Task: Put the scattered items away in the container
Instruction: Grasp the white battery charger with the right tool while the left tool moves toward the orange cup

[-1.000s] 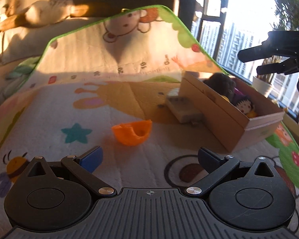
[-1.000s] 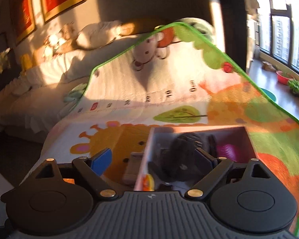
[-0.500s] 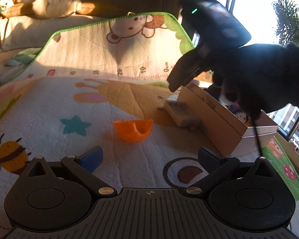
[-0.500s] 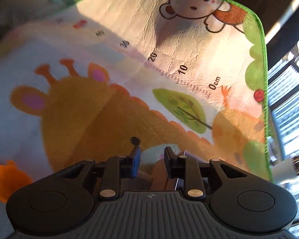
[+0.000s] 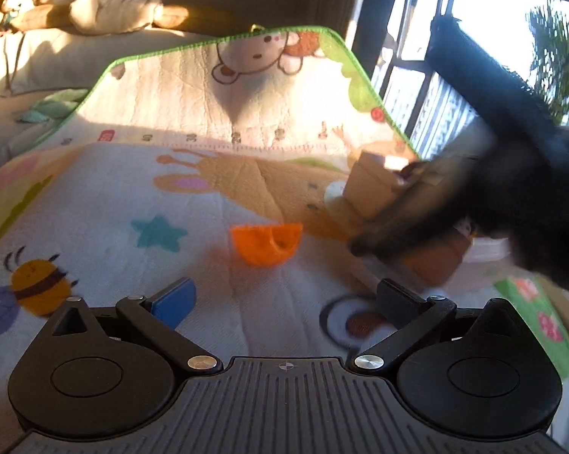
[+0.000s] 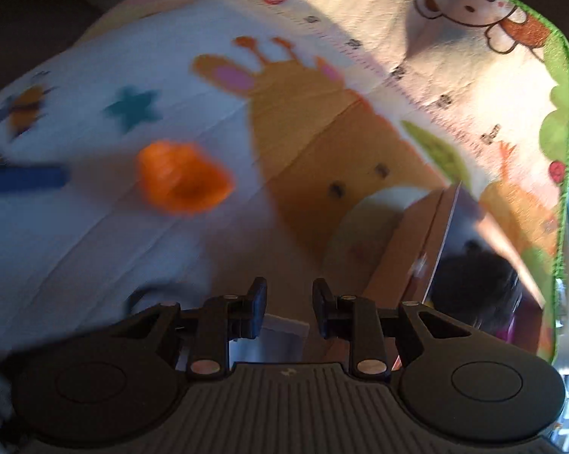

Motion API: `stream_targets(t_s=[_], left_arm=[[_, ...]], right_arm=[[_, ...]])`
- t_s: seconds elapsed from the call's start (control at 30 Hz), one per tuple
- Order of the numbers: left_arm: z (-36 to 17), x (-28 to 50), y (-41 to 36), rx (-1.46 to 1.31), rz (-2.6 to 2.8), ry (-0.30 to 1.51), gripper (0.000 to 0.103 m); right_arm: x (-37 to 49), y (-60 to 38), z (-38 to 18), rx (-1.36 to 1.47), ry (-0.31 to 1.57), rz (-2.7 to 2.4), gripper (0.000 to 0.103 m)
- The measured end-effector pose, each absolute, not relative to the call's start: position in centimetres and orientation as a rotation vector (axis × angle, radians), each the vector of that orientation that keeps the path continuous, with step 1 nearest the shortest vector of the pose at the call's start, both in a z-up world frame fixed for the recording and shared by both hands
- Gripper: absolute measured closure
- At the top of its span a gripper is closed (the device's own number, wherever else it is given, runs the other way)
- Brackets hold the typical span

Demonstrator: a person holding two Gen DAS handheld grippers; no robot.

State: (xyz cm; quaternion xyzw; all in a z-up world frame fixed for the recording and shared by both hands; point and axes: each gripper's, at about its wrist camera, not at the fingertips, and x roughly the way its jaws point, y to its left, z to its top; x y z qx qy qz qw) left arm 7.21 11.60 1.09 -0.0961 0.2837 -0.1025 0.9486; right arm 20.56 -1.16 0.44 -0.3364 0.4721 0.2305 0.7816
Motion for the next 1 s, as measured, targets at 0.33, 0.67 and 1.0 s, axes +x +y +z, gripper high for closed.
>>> stream_targets(t_s=[0.33,0.67,1.0], left_arm=[[1.0,4.4,9.7,-0.168,-0.293,0.655,0.0],[2.1,3.8,6.5,-0.059,-0.259,0.702,0.0],[1.6,3.4,5.4,-0.033,-0.212,0.752,0.0]], right_arm=[[6.6,-8.9,2.0,-0.604,0.838,0.589,0.031],[7.7,-16.4,-0.1,-0.541,0.731,0.208,0.029],[6.1,-18.2,0.2,-0.049,0.628,0.408,0.0]])
